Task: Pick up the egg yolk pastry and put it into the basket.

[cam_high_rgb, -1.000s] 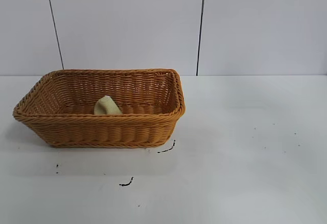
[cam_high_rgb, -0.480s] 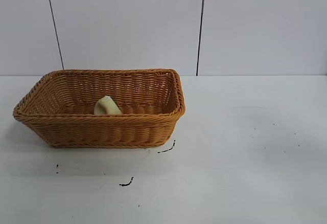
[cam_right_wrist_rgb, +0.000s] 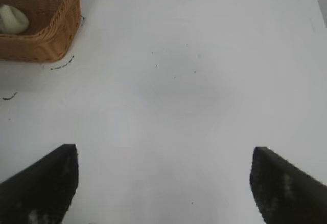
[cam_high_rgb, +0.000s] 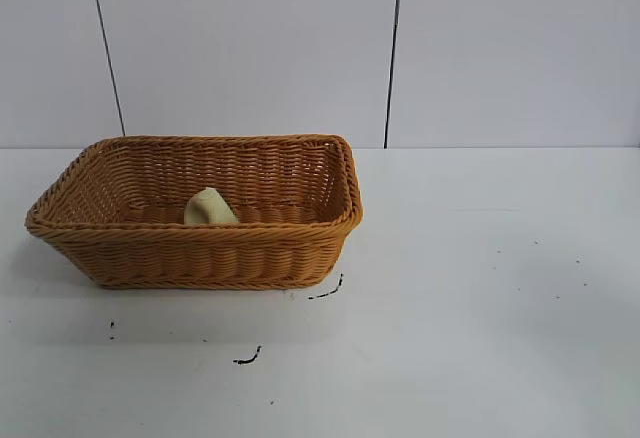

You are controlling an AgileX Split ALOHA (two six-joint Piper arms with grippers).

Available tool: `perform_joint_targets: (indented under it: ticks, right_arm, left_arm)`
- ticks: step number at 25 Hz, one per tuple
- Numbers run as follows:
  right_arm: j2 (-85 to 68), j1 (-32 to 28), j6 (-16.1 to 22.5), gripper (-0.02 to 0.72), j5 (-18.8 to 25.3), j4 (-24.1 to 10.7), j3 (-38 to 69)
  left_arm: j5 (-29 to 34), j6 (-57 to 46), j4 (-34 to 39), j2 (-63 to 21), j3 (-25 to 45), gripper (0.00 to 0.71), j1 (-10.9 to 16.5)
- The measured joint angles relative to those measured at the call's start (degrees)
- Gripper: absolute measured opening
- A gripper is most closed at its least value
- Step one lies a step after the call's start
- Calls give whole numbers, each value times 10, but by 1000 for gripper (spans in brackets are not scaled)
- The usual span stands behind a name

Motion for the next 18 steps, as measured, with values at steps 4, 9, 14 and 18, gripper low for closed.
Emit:
perform_joint_targets:
  ticks: [4,9,14,18]
  right_arm:
    - [-4,0,0,654,0,2,0]
    - [-4,0,0,654,0,3,0]
    - [-4,0,0,654,-1,4,0]
    - [-4,0,0,654,-1,4,0]
  left_arm:
    - [0,0,0,0,0,697,0]
    - [0,0,0,0,0,697,0]
    - [0,0,0,0,0,697,0]
    - [0,0,0,0,0,697,0]
